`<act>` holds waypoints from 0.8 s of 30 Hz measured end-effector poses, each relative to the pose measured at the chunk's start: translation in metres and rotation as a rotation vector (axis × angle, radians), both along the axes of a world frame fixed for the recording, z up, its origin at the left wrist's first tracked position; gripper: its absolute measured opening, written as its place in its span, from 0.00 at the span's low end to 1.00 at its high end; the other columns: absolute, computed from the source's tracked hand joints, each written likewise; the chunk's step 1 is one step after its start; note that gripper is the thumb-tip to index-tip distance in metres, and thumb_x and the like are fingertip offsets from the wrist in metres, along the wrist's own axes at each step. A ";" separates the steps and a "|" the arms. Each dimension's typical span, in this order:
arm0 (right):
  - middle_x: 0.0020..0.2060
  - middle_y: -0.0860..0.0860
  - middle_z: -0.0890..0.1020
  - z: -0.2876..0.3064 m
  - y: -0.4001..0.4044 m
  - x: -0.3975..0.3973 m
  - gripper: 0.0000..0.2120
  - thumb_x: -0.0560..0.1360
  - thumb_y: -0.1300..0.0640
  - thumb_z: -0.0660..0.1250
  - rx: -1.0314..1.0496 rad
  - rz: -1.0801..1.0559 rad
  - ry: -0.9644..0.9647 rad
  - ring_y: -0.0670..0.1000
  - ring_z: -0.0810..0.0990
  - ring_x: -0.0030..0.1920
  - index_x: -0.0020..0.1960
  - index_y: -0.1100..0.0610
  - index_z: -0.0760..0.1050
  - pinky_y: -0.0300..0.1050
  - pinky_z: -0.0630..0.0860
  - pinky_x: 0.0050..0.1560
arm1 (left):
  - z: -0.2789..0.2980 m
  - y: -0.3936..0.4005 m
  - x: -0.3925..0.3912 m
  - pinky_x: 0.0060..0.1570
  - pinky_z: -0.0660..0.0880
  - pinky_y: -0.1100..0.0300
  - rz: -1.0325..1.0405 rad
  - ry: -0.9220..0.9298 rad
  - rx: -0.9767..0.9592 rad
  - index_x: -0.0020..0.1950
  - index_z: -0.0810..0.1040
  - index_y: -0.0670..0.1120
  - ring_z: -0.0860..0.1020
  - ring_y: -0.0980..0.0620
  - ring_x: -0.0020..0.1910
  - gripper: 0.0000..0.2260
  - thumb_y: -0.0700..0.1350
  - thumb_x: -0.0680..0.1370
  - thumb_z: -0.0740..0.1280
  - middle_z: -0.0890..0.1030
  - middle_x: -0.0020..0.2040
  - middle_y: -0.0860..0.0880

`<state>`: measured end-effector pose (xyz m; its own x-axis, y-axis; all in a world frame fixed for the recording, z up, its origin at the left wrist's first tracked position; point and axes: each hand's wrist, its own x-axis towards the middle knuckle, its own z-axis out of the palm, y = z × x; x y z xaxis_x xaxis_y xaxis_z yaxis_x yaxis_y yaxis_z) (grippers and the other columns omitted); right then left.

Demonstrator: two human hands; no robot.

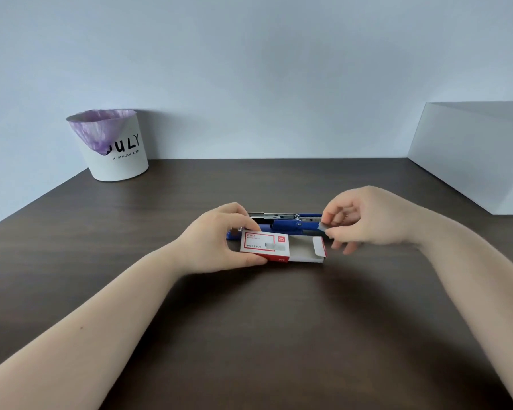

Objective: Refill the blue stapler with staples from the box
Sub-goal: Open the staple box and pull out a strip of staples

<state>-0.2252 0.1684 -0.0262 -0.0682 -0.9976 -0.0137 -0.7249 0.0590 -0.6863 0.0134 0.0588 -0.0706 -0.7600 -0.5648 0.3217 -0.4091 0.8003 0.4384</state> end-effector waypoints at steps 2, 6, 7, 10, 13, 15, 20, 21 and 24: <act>0.39 0.60 0.85 -0.003 0.001 -0.001 0.03 0.72 0.65 0.68 0.032 0.008 -0.017 0.48 0.85 0.32 0.45 0.60 0.77 0.38 0.80 0.33 | 0.000 0.000 0.001 0.40 0.68 0.74 0.017 -0.002 0.006 0.51 0.81 0.55 0.74 0.58 0.43 0.19 0.58 0.63 0.76 0.74 0.47 0.57; 0.38 0.58 0.86 -0.010 -0.002 0.003 0.06 0.71 0.67 0.68 0.044 0.046 -0.014 0.50 0.86 0.35 0.44 0.58 0.77 0.40 0.80 0.42 | 0.002 0.001 -0.001 0.36 0.66 0.76 0.015 -0.027 -0.006 0.51 0.81 0.52 0.73 0.62 0.38 0.19 0.55 0.63 0.77 0.72 0.40 0.58; 0.39 0.58 0.86 -0.012 -0.003 0.003 0.06 0.71 0.66 0.69 0.028 0.055 -0.016 0.51 0.86 0.36 0.44 0.57 0.77 0.40 0.80 0.44 | 0.001 0.001 -0.002 0.35 0.66 0.75 0.015 -0.037 -0.007 0.51 0.81 0.51 0.73 0.60 0.37 0.20 0.56 0.62 0.77 0.72 0.38 0.58; 0.42 0.57 0.86 -0.017 -0.005 0.008 0.05 0.71 0.64 0.71 -0.024 0.072 -0.044 0.55 0.86 0.42 0.45 0.57 0.78 0.41 0.80 0.48 | 0.000 0.001 -0.003 0.36 0.66 0.73 0.024 -0.074 -0.019 0.50 0.80 0.54 0.74 0.55 0.38 0.21 0.60 0.61 0.74 0.73 0.37 0.59; 0.43 0.52 0.86 -0.020 -0.007 0.012 0.05 0.70 0.61 0.72 -0.063 0.094 -0.037 0.53 0.85 0.45 0.44 0.54 0.79 0.46 0.79 0.53 | -0.002 0.001 -0.004 0.37 0.66 0.74 0.024 -0.082 -0.016 0.51 0.80 0.54 0.75 0.55 0.40 0.23 0.63 0.60 0.72 0.74 0.38 0.58; 0.43 0.51 0.86 -0.021 -0.008 0.016 0.05 0.70 0.60 0.72 -0.064 0.115 -0.036 0.51 0.85 0.46 0.45 0.54 0.78 0.47 0.80 0.54 | -0.003 0.002 -0.005 0.37 0.67 0.74 0.010 -0.083 -0.011 0.51 0.80 0.54 0.76 0.54 0.41 0.26 0.66 0.59 0.71 0.75 0.40 0.56; 0.43 0.46 0.85 -0.023 -0.009 0.020 0.06 0.71 0.60 0.72 -0.068 0.145 -0.016 0.48 0.84 0.47 0.47 0.54 0.78 0.45 0.80 0.54 | -0.004 0.004 -0.008 0.37 0.67 0.73 -0.017 -0.113 -0.016 0.51 0.80 0.54 0.75 0.56 0.39 0.25 0.66 0.60 0.72 0.79 0.41 0.52; 0.43 0.46 0.85 -0.023 -0.009 0.021 0.06 0.71 0.59 0.72 -0.067 0.148 -0.015 0.48 0.84 0.47 0.47 0.54 0.78 0.45 0.80 0.54 | -0.004 0.004 -0.008 0.37 0.67 0.73 -0.016 -0.120 -0.016 0.51 0.80 0.53 0.74 0.56 0.39 0.24 0.65 0.61 0.73 0.78 0.41 0.52; 0.45 0.47 0.85 -0.024 -0.010 0.020 0.05 0.71 0.58 0.72 -0.072 0.151 -0.007 0.47 0.84 0.47 0.47 0.53 0.78 0.45 0.80 0.54 | -0.004 0.004 -0.008 0.37 0.67 0.74 -0.026 -0.125 -0.024 0.51 0.79 0.54 0.74 0.56 0.39 0.26 0.68 0.60 0.70 0.77 0.40 0.55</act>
<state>-0.2053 0.1588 -0.0498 0.0823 -0.9949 0.0586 -0.7167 -0.0999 -0.6902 0.0059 0.0631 -0.0742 -0.8090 -0.5379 0.2371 -0.4386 0.8209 0.3658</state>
